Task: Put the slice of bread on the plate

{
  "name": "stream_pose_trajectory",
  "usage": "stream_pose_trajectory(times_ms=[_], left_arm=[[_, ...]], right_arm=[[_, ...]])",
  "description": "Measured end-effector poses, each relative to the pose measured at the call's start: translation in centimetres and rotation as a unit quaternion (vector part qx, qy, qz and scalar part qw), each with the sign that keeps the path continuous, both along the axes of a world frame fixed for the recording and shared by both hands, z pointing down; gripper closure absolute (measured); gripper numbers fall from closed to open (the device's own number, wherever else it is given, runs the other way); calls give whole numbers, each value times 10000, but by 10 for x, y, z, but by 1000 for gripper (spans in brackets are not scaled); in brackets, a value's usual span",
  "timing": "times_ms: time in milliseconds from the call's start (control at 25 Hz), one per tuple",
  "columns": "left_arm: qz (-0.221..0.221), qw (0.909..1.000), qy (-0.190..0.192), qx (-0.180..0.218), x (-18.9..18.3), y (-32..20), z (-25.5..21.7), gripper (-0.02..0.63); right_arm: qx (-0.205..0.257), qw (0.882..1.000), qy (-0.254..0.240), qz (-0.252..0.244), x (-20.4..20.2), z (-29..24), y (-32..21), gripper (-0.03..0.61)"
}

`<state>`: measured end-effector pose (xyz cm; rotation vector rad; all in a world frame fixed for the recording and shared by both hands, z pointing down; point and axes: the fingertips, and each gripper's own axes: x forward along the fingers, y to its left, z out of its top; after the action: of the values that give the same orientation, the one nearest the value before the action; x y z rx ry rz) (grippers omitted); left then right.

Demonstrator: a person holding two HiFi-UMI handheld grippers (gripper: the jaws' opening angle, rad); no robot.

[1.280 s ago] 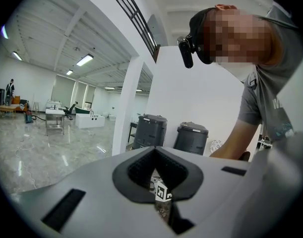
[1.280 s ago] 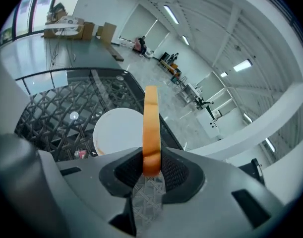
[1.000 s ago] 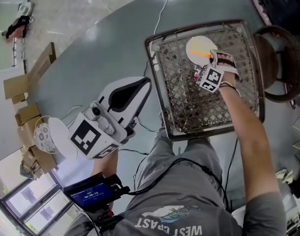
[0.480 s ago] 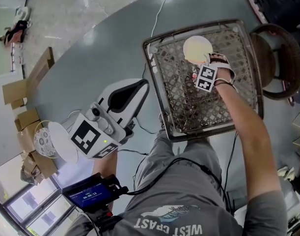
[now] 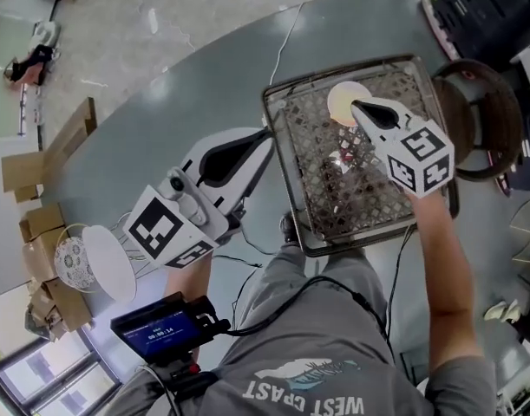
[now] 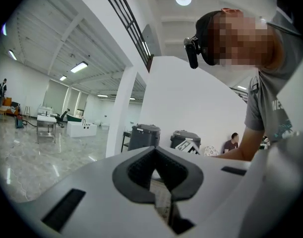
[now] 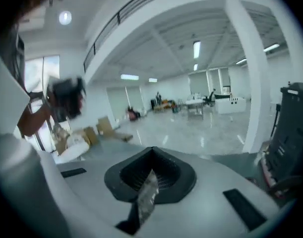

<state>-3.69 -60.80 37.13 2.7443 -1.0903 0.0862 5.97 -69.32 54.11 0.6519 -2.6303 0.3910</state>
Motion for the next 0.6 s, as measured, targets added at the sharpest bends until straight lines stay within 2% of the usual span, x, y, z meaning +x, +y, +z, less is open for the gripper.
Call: stream_pose_trajectory(times_ms=[80, 120, 200, 280, 440, 600], left_arm=[[83, 9995, 40, 310, -3, 10, -32, 607], [127, 9987, 52, 490, -3, 14, -49, 607], [245, 9958, 82, 875, 3, 19, -78, 607], [396, 9915, 91, 1233, 6, 22, -104, 607], [719, 9825, 103, 1712, -11, 56, -156, 607], [1002, 9721, 165, 2114, 9, 59, -175, 607]], right_arm=[[385, 9933, -1085, 97, -1, -121, 29, 574], [653, 9881, -1388, 150, 5, -170, 44, 574], [1121, 9800, -1609, 340, 22, -238, 67, 574], [1440, 9751, -1621, 469, 27, -281, 86, 574], [1786, 9679, -1689, 516, -8, -344, 142, 574], [2055, 9616, -1711, 615, -1, -363, 153, 574]])
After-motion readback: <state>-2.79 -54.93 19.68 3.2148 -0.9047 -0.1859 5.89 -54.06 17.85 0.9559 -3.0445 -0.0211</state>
